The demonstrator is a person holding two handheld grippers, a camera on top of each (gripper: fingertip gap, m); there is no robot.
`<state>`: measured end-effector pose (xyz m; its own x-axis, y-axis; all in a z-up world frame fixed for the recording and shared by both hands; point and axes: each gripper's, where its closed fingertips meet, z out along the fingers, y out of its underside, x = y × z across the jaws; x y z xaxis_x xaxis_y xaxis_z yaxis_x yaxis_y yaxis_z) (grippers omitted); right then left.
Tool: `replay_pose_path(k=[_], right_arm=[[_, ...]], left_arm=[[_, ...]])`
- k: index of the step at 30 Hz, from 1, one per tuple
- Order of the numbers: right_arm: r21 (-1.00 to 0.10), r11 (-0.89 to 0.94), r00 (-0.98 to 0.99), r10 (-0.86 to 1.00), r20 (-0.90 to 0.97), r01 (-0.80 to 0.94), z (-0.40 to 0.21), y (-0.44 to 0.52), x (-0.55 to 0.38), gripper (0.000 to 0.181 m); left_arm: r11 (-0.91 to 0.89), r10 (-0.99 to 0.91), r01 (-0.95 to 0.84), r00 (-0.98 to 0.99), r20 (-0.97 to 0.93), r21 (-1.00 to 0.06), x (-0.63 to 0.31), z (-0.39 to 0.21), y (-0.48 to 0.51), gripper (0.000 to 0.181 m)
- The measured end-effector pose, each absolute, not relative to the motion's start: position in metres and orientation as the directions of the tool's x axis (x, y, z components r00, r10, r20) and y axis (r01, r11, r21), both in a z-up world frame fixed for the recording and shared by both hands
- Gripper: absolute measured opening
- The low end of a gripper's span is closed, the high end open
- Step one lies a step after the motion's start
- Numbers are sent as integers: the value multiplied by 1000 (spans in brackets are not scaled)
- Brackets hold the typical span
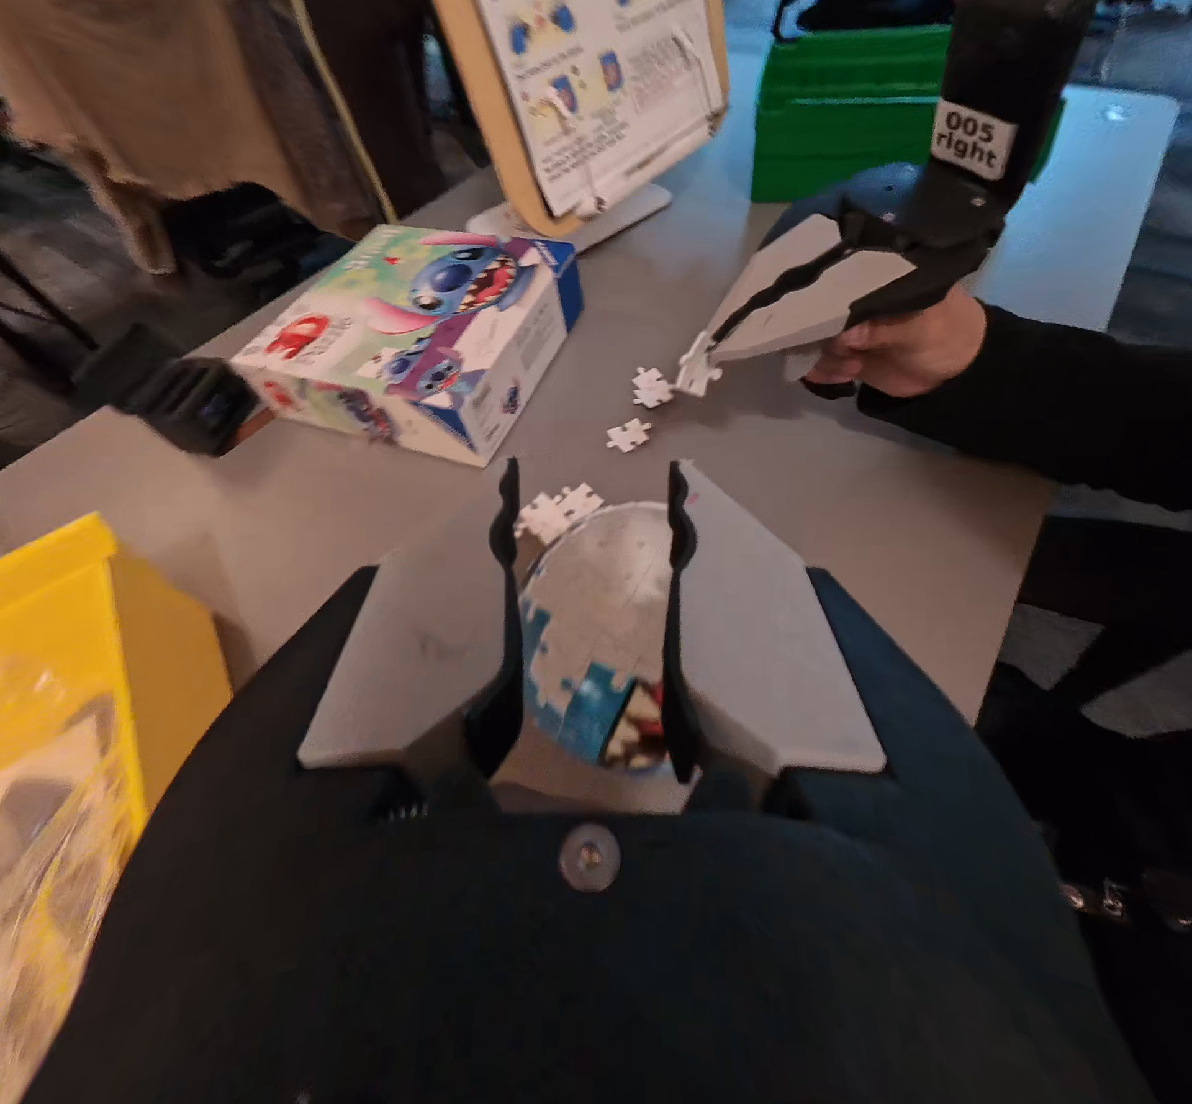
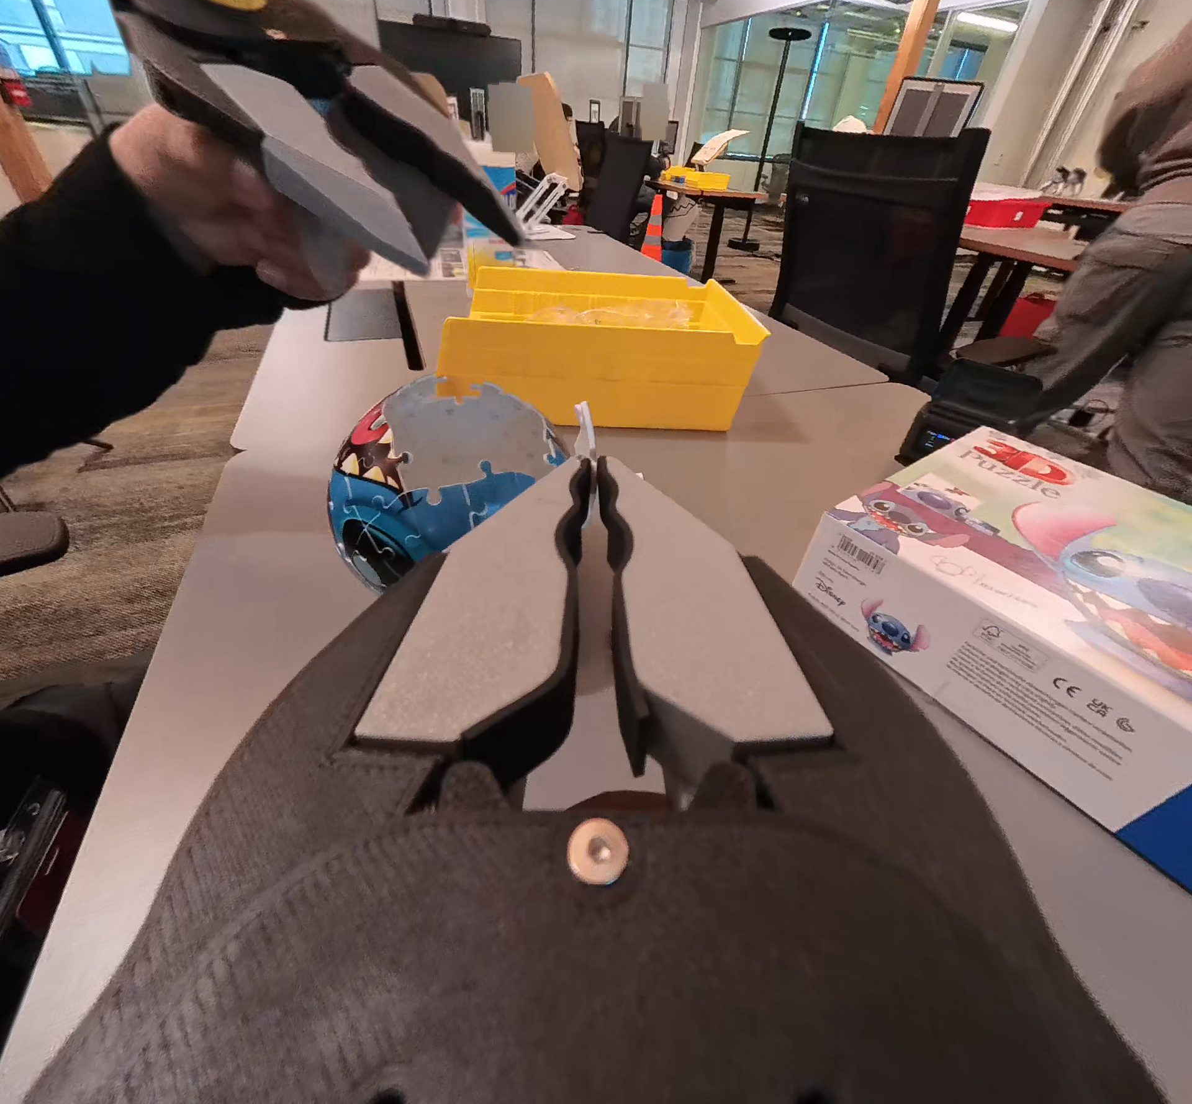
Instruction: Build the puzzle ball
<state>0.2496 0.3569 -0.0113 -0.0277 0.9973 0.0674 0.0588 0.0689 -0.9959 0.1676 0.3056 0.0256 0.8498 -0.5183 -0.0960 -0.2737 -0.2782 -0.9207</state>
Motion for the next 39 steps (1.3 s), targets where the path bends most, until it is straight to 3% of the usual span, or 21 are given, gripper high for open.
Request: replay_pose_path(k=[7, 11, 15, 22, 39], right_arm=[[-989, 70, 0, 998, 70, 132, -33, 367, 244, 0], [-987, 31, 5, 999, 32, 160, -46, 372, 233, 0], [-987, -28, 0, 1000, -28, 160, -53, 371, 227, 0], [-977, -197, -80, 976, -204, 86, -46, 372, 226, 0], [-991, -83, -82, 992, -92, 109, -42, 360, 228, 0]], left_arm=[[-272, -375, -99, 927, 11, -957, 99, 5, 264, 47], [-340, -415, -128, 909, 27, -932, 95, -33, 267, 63], [-367, -636, -124, 757, 151, -922, 123, -58, 247, 81], [-312, -673, -127, 729, 125, -942, 124, -68, 257, 98], [-362, -708, -282, 703, 65, -888, 163, -87, 229, 95]])
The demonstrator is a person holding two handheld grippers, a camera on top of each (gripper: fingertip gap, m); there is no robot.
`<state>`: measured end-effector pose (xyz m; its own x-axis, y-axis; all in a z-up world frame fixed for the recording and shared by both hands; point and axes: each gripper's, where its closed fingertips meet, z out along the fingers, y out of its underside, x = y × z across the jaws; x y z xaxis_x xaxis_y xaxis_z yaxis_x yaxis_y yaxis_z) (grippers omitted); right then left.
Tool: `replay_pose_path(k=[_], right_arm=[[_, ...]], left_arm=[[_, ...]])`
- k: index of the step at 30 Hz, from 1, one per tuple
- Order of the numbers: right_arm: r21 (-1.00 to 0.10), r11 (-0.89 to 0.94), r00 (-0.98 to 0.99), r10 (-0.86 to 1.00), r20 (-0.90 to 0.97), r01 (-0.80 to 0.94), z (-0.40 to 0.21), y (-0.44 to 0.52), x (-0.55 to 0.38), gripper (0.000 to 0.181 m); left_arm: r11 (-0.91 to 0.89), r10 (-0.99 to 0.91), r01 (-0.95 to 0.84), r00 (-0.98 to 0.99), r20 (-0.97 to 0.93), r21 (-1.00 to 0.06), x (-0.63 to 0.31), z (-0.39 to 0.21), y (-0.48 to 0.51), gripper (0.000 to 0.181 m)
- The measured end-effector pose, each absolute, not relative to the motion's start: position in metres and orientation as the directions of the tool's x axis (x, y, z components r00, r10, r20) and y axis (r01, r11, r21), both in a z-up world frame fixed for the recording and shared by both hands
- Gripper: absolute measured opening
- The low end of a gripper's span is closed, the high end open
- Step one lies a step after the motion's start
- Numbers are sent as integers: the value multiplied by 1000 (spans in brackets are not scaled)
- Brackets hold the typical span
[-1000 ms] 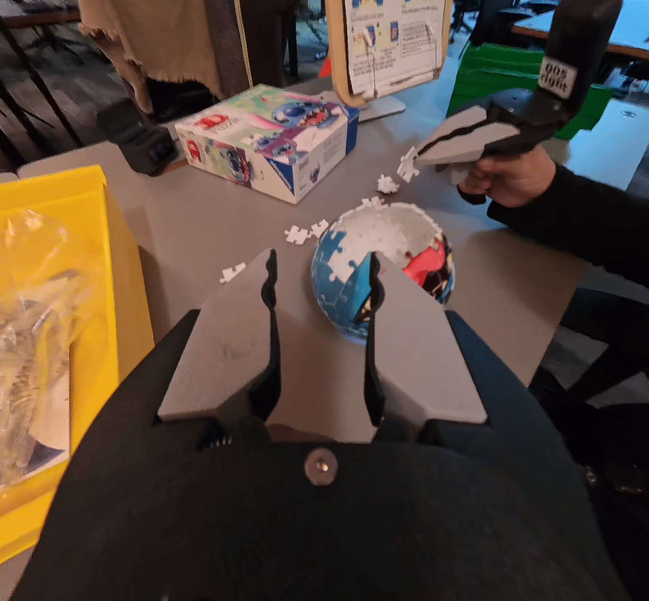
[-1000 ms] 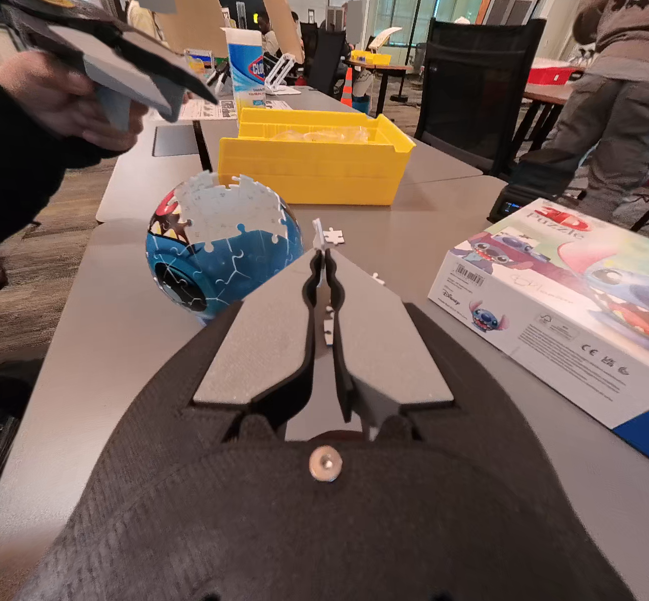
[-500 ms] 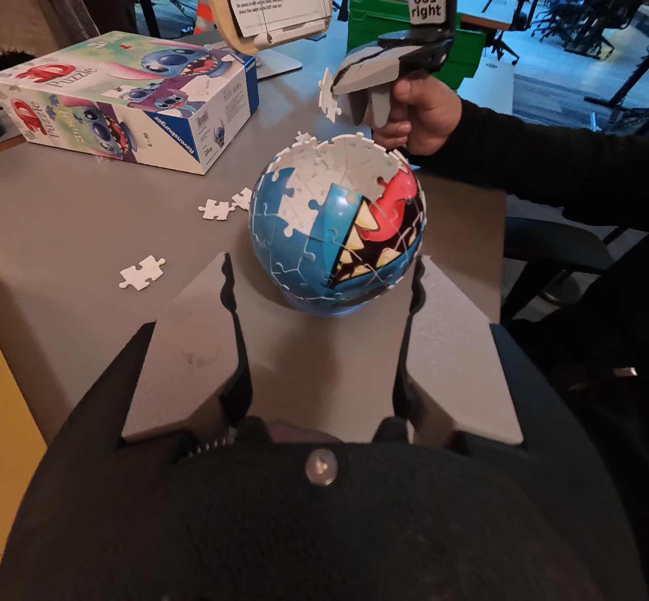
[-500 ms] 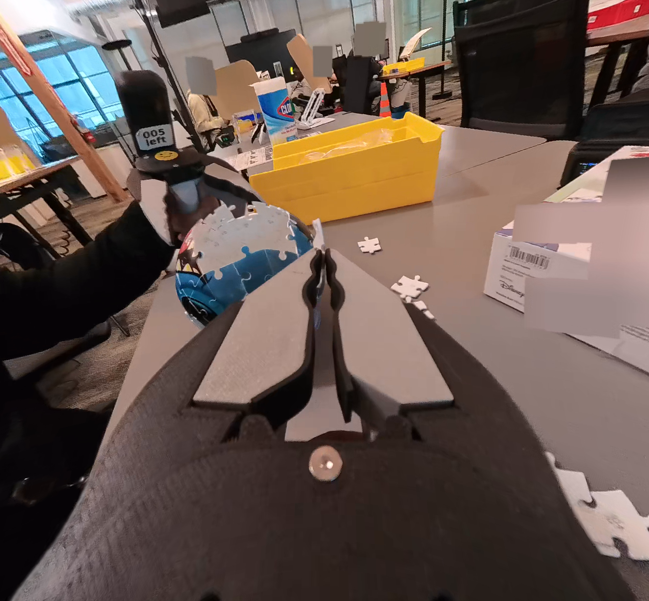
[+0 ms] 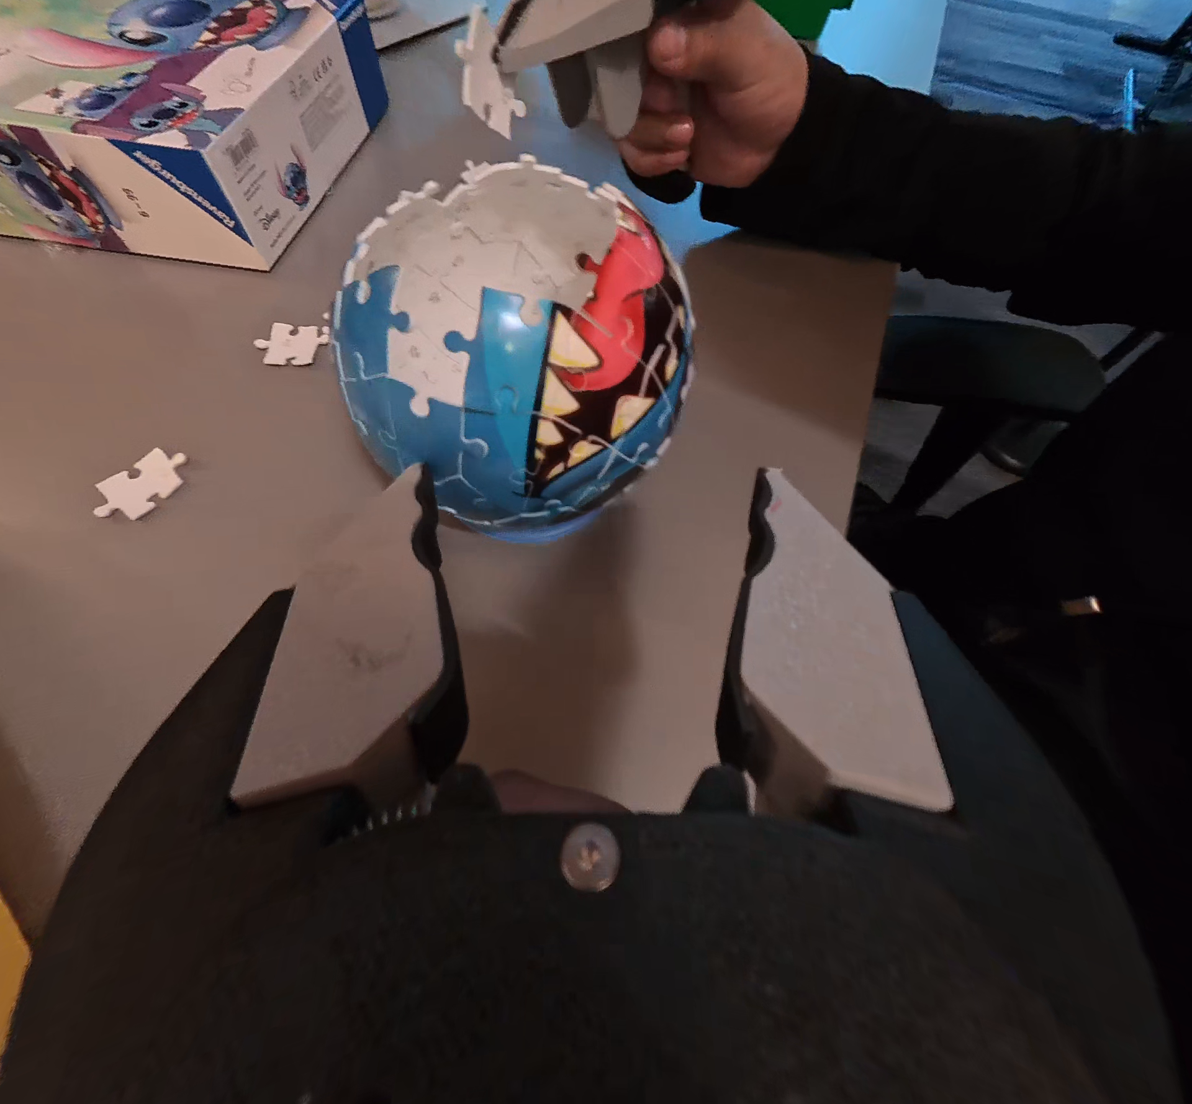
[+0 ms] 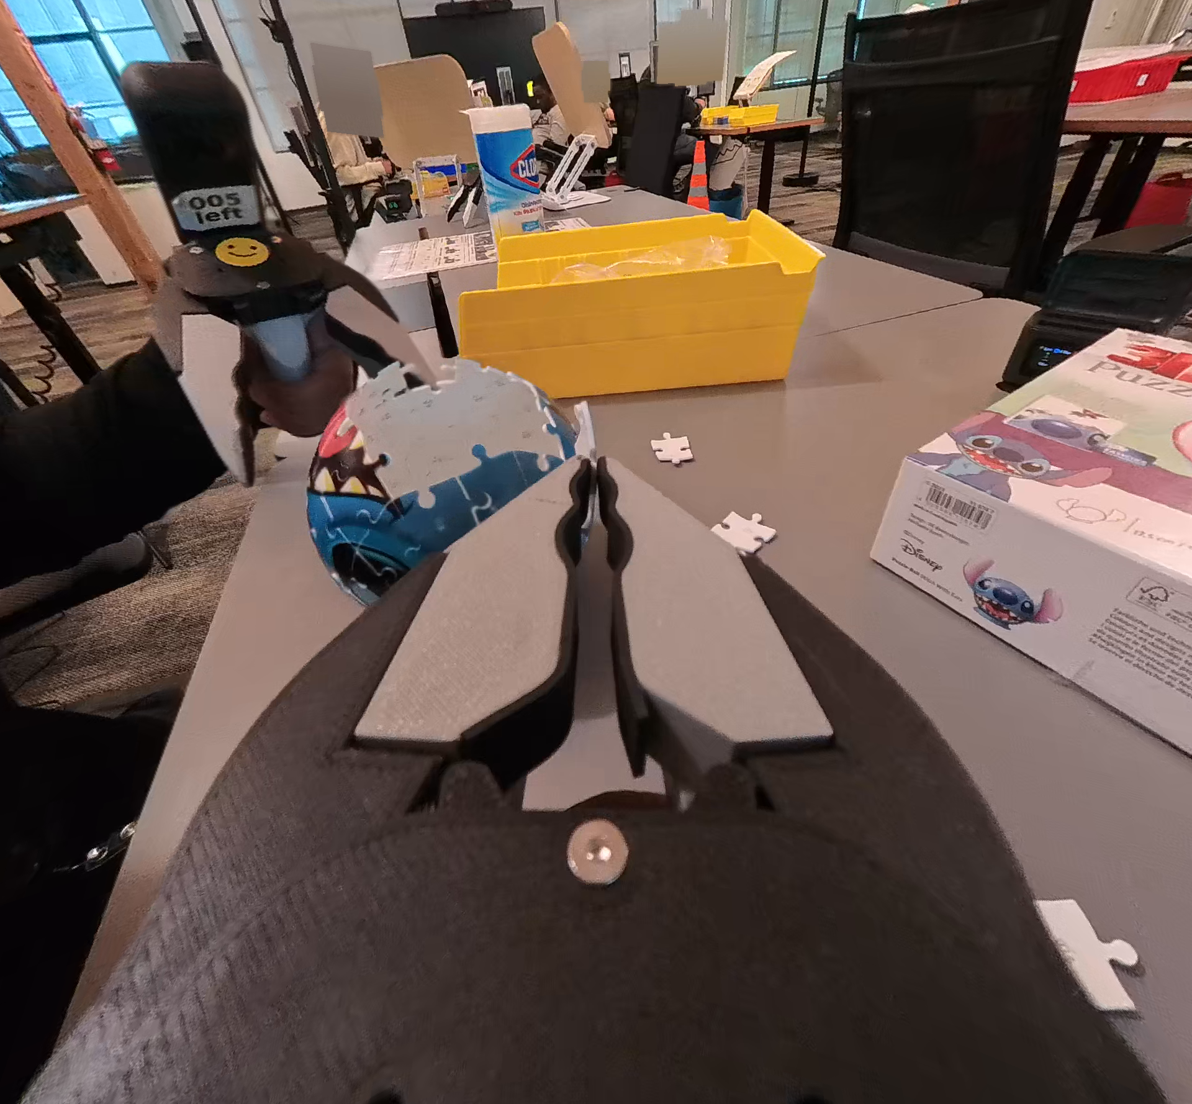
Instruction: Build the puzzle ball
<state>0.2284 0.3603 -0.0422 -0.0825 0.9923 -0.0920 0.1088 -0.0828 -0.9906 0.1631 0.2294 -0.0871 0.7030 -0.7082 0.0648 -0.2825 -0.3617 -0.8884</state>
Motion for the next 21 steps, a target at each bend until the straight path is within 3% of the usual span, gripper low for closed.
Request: replay_pose_path(k=[8, 15, 21], right_arm=[[-992, -39, -78, 996, -48, 117, -42, 357, 228, 0], [-992, -37, -80, 996, -46, 118, -43, 356, 225, 0], [-992, -43, -85, 995, -54, 121, -44, 354, 222, 0]], left_arm=[[-324, -818, -264, 560, 129, -909, 196, -74, 185, 85], [-375, -592, -300, 806, -23, -877, 119, -91, 249, 100], [-362, -677, -352, 736, -16, -863, 138, -109, 267, 105]])
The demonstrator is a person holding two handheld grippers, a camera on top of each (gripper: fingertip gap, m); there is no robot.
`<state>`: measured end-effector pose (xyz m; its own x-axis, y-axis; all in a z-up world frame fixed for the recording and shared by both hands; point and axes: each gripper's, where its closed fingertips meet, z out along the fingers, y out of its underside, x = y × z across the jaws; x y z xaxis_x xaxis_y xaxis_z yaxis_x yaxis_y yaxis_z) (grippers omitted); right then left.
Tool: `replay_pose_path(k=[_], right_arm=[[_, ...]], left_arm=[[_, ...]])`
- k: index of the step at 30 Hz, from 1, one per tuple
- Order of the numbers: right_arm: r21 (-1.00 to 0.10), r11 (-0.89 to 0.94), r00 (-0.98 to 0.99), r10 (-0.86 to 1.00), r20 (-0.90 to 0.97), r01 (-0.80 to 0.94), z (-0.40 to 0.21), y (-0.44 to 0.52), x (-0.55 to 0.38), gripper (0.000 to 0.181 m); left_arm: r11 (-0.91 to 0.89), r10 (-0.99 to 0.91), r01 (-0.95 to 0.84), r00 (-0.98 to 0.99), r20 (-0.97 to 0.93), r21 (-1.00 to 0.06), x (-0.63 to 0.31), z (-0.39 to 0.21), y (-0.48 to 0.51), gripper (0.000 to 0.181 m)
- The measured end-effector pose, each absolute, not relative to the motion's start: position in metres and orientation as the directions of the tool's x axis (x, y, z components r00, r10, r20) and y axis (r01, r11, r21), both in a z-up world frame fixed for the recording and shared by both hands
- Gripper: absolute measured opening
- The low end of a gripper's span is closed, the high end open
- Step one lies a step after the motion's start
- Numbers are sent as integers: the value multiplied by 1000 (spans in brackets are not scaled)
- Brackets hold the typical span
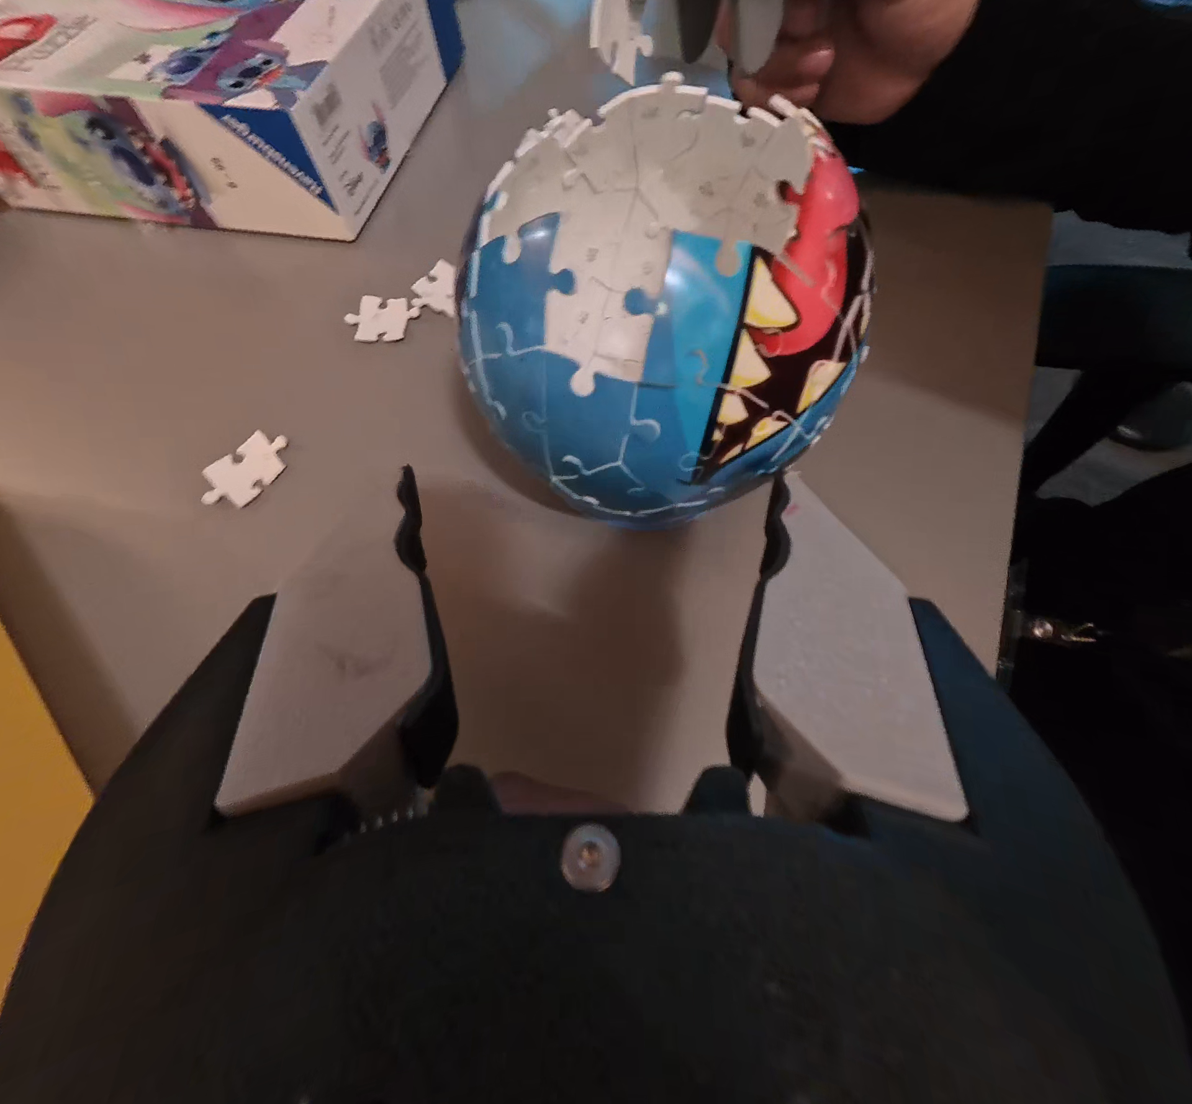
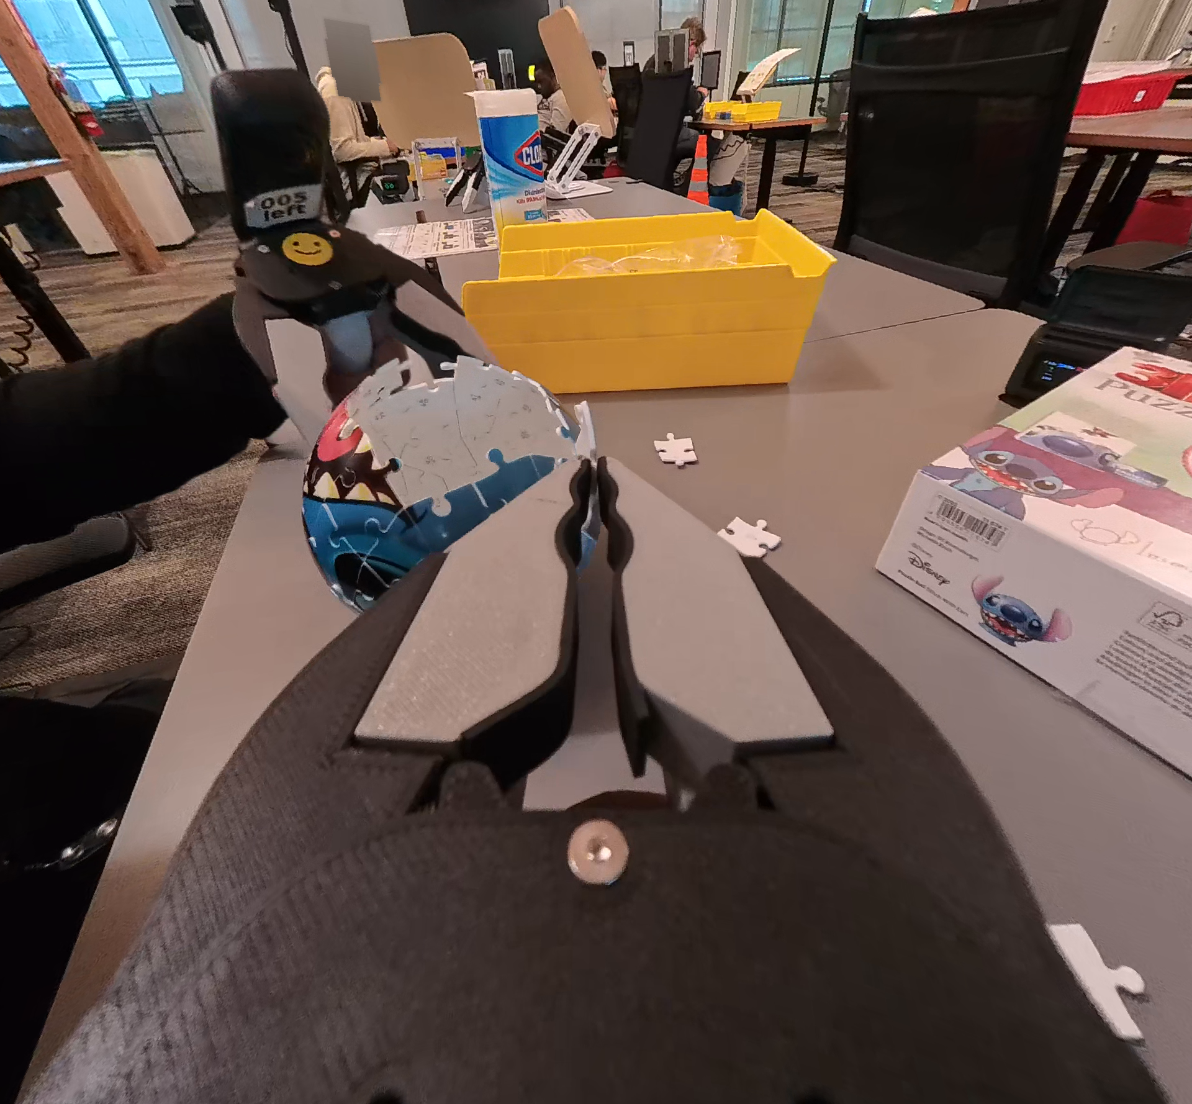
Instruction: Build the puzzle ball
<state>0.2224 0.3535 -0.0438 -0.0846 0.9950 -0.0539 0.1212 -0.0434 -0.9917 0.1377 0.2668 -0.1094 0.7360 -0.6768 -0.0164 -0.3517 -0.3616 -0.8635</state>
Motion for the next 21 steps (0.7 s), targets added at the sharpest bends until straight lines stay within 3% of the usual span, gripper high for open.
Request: replay_pose_path(k=[21], right_arm=[[-995, -38, -104, 993, -48, 96, -36, 348, 226, 0]], left_arm=[[-281, -781, -441, 621, -64, -852, 187, -101, 198, 95]])
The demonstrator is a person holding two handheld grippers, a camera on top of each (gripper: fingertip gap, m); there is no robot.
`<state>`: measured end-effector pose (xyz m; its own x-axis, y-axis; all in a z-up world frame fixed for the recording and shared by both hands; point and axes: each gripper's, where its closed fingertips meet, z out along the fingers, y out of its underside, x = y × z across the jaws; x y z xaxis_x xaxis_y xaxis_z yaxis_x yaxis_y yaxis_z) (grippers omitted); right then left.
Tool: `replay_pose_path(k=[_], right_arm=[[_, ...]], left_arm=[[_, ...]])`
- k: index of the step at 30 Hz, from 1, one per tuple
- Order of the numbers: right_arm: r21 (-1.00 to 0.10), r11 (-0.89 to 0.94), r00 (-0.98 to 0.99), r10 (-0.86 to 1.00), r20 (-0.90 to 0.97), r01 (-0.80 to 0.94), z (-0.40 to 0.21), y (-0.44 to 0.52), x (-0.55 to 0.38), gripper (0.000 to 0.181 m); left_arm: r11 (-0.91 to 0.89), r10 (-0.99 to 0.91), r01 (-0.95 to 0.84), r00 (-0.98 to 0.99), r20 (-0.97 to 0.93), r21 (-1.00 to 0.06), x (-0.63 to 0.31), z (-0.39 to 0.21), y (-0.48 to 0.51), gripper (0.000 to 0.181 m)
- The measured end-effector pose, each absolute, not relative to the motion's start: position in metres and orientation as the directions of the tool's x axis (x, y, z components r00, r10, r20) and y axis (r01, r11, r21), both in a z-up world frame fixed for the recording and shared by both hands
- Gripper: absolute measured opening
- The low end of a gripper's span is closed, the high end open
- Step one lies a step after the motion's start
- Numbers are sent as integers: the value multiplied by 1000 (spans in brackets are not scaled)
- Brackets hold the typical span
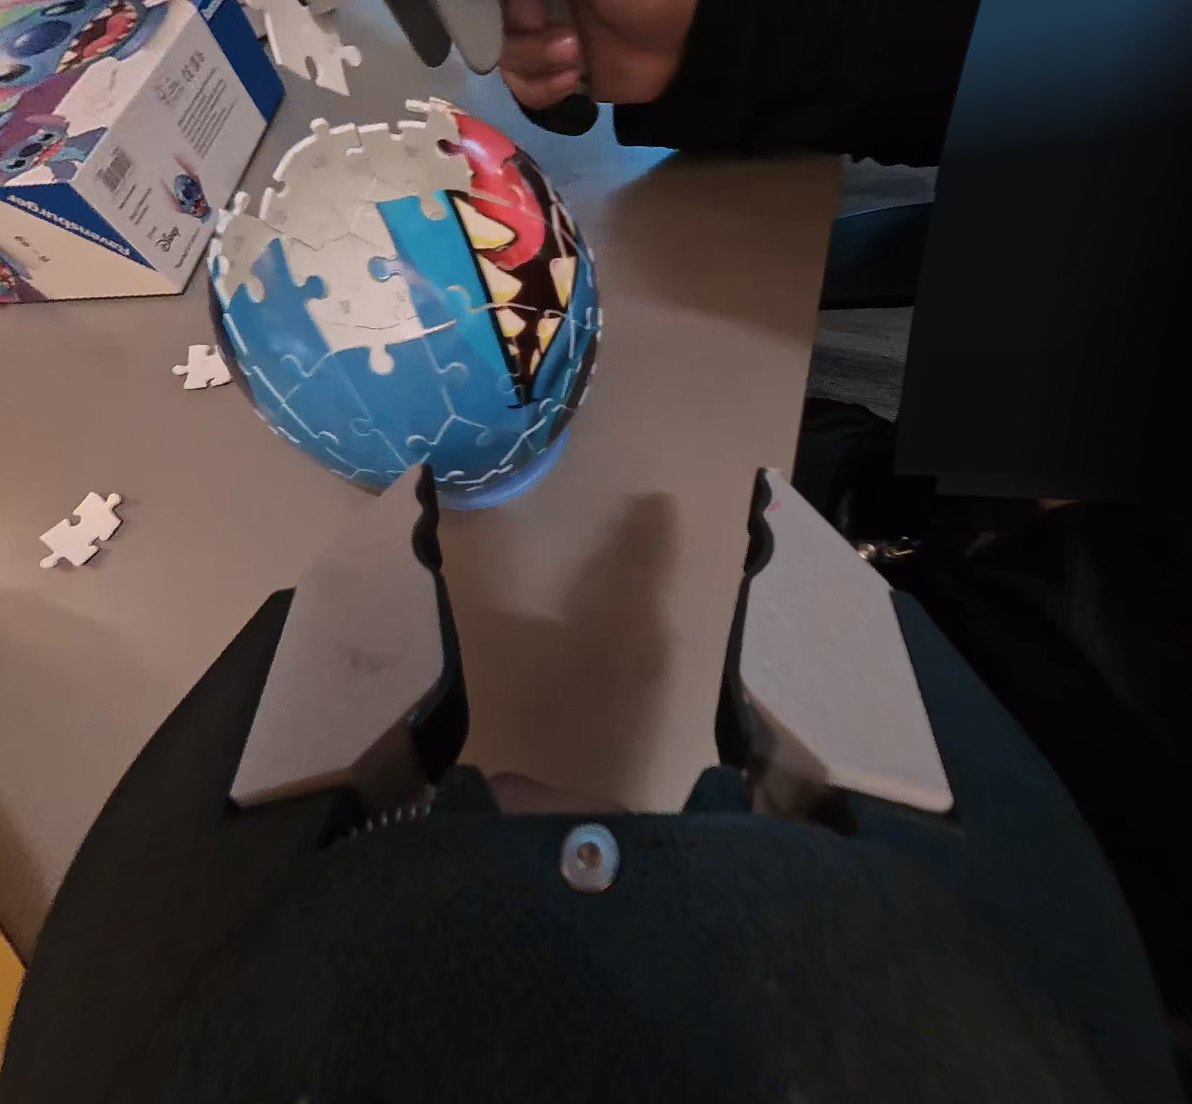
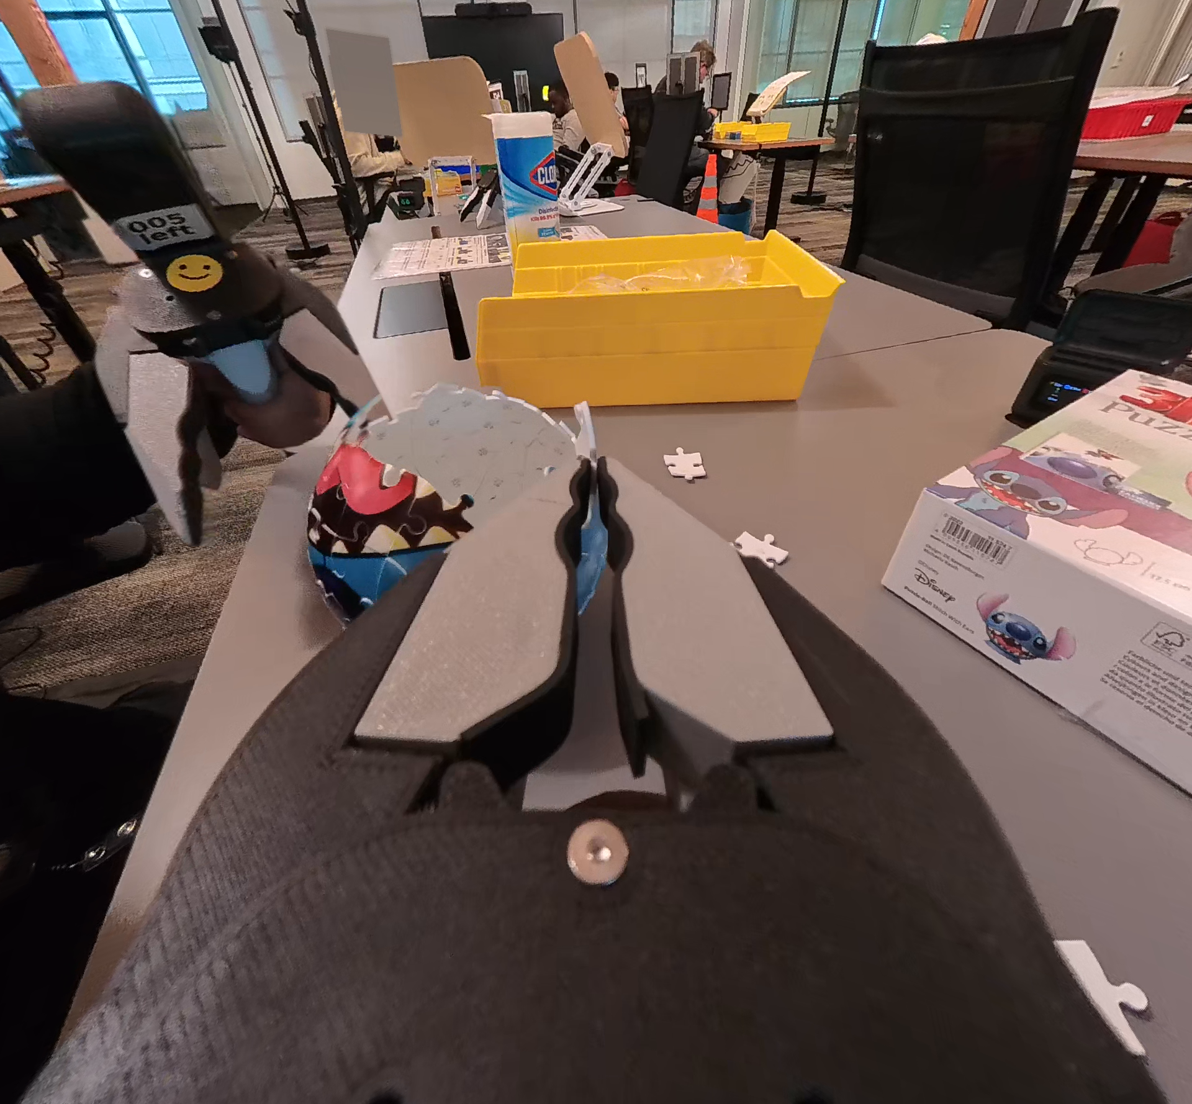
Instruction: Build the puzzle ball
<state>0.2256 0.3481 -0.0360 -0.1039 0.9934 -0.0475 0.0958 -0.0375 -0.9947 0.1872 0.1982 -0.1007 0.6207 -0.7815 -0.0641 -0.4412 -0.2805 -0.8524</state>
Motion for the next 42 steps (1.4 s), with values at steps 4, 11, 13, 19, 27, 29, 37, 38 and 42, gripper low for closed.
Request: replay_pose_path(k=[4, 11, 13, 19, 27, 29, 37, 38, 42], right_arm=[[-996, -30, -113, 993, -40, 86, -34, 345, 224, 0], [-996, 32, -118, 993, 22, 85, -28, 334, 212, 0], [-992, 67, -117, 992, 55, 104, -31, 331, 207, 0], [-972, 188, -109, 979, 174, 141, -28, 328, 194, 0], [-951, 255, -148, 962, 230, 178, -31, 330, 188, 0], [-951, 257, -172, 958, 228, 171, -29, 329, 188, 0], [-965, 241, -290, 935, 202, 106, -25, 322, 183, 0], [-966, 236, -295, 935, 197, 104, -26, 321, 182, 0], [-964, 240, -297, 934, 198, 114, -33, 320, 181, 0]], left_arm=[[-304, -768, -417, 640, -39, -857, 180, -93, 197, 94], [-337, -692, -349, 721, -21, -875, 153, -92, 244, 97], [-337, -696, -331, 718, -3, -882, 153, -93, 254, 98], [-302, -745, -370, 667, -24, -879, 168, -96, 256, 98], [-322, -741, -432, 669, -60, -843, 176, -102, 249, 103], [-332, -749, -443, 660, -53, -833, 178, -102, 243, 102], [-289, -730, -464, 673, -120, -837, 161, -52, 246, 82], [-280, -707, -462, 692, -145, -842, 156, -42, 253, 75], [-304, -614, -417, 773, -158, -857, 149, -16, 291, 42]])
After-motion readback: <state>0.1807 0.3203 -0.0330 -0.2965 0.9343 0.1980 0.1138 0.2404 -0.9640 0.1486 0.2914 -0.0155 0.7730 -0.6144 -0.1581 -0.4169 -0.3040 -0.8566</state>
